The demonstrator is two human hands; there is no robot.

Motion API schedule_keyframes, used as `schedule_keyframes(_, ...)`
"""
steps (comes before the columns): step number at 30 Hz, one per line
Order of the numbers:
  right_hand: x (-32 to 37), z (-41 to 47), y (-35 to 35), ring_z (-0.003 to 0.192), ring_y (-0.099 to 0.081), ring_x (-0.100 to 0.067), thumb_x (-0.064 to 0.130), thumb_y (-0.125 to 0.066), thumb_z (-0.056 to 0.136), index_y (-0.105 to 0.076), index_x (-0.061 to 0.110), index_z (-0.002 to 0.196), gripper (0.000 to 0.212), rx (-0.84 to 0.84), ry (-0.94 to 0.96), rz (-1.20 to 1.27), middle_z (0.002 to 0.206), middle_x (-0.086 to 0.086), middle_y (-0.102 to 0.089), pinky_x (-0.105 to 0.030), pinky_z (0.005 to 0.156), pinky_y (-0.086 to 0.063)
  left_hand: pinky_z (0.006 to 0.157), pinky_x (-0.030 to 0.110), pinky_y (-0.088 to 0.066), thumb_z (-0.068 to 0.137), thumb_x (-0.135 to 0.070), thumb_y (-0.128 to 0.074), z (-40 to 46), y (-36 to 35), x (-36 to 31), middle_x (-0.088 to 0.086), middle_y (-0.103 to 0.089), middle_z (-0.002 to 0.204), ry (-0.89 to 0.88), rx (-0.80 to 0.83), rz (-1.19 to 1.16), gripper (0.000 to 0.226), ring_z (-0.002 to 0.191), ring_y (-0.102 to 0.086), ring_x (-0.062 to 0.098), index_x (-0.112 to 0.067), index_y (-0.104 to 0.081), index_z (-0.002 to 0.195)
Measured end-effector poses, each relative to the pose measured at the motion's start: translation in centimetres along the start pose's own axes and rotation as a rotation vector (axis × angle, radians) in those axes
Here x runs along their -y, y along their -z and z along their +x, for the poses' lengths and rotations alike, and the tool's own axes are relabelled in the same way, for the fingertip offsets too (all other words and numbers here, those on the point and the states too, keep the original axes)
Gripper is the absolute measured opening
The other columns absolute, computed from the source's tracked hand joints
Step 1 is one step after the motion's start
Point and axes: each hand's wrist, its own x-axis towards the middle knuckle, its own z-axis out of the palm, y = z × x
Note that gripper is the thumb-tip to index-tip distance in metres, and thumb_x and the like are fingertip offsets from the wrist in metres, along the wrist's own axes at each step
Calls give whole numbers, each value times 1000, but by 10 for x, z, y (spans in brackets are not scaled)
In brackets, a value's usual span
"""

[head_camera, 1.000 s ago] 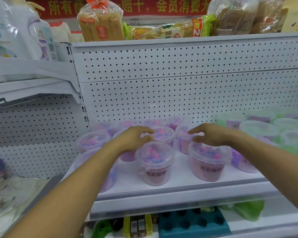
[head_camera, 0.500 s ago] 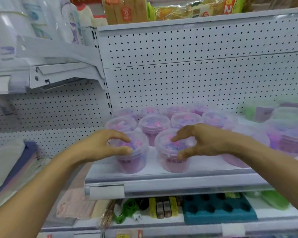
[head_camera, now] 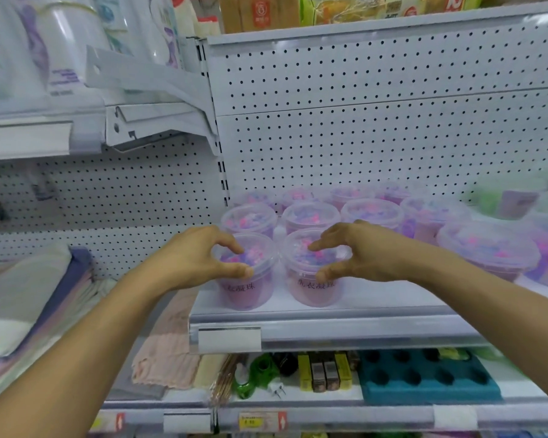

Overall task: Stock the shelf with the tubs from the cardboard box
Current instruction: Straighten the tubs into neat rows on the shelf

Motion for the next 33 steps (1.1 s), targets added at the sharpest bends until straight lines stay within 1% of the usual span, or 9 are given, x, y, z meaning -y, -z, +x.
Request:
schedule_keyframes(4, 1, -1, 0, 127, -41, -14, 62, -65, 75, -53, 45, 129, 58, 10, -7, -10, 142, 17, -45, -38, 103, -38, 91, 31, -40, 61, -68, -72, 2, -1, 5, -16, -51, 127, -26, 16, -19, 59, 113, -47, 9, -41, -60, 113)
schedule_keyframes(8, 1, 1, 1, 127, -44, -11, 63, -65, 74, -53, 46, 129, 59, 12, -2, -31, 141, 18, -46, -38, 103, -39, 102, 29, -32, 56, -64, -78, 14, 1, 11, -12, -24, 152, 17, 129, -227, 104, 137, -31, 12, -36, -31, 145)
schedule_keyframes(12, -1, 0, 5, 131, -40, -10, 61, -65, 76, -48, 48, 132, 60, 64, 11, -45, 144, 19, -42, -36, 106, -36, 111, 30, -27, 47, -67, -81, 29, -4, 16, -12, -22, 156, 61, 291, -336, 124, 139, -28, 10, -29, -24, 150)
schedule_keyframes(18, -3, 0, 5, 135, -34, -12, 62, -64, 77, -43, 50, 135, 63, 87, 18, -46, 148, 17, -37, -38, 109, -33, 113, 31, -25, 54, -72, -74, 28, -2, 4, -12, -22, 157, 63, 265, -201, 114, 141, -26, 11, -29, -27, 149)
schedule_keyframes(21, -12, -13, 7, 143, -17, -9, 62, -61, 79, -26, 56, 141, 71, 89, 54, 32, 155, 20, -21, -41, 115, -22, 115, 30, -13, 69, -68, -65, 21, -8, -21, -9, -8, 160, -47, 95, -68, 99, 146, -10, 9, -29, -23, 150)
schedule_keyframes(23, -25, -30, 14, 145, -10, -6, 60, -61, 80, -21, 57, 141, 73, 13, 69, 100, 156, 21, -17, -42, 118, -18, 117, 29, -9, 73, -67, -60, 16, -18, -43, -12, -9, 159, -150, 7, -41, 91, 146, -6, 5, -31, -25, 149)
schedule_keyframes(26, -63, -65, 36, 144, -12, -4, 55, -62, 82, -26, 53, 142, 70, -52, -24, 66, 154, 20, -22, -38, 118, -18, 114, 25, -13, 77, -67, -57, 13, -38, -74, -23, -26, 151, -283, 19, -72, 76, 140, -18, -2, -38, -36, 143)
schedule_keyframes(29, -110, -100, 67, 141, -22, -8, 52, -65, 81, -35, 46, 141, 68, -57, -214, 21, 152, 17, -29, -38, 116, -22, 108, 25, -29, 67, -83, -47, 17, -52, -95, -24, -44, 141, -293, 67, -126, 82, 131, -39, 0, -36, -50, 134)
schedule_keyframes(33, -150, -125, 80, 131, -41, -10, 50, -69, 77, -47, 47, 133, 60, 57, -345, -10, 147, 16, -40, -32, 108, -32, 103, 30, -38, 77, -62, -62, 24, -58, -107, -15, -58, 131, -195, -6, -141, 51, 122, -51, 7, -33, -63, 119)
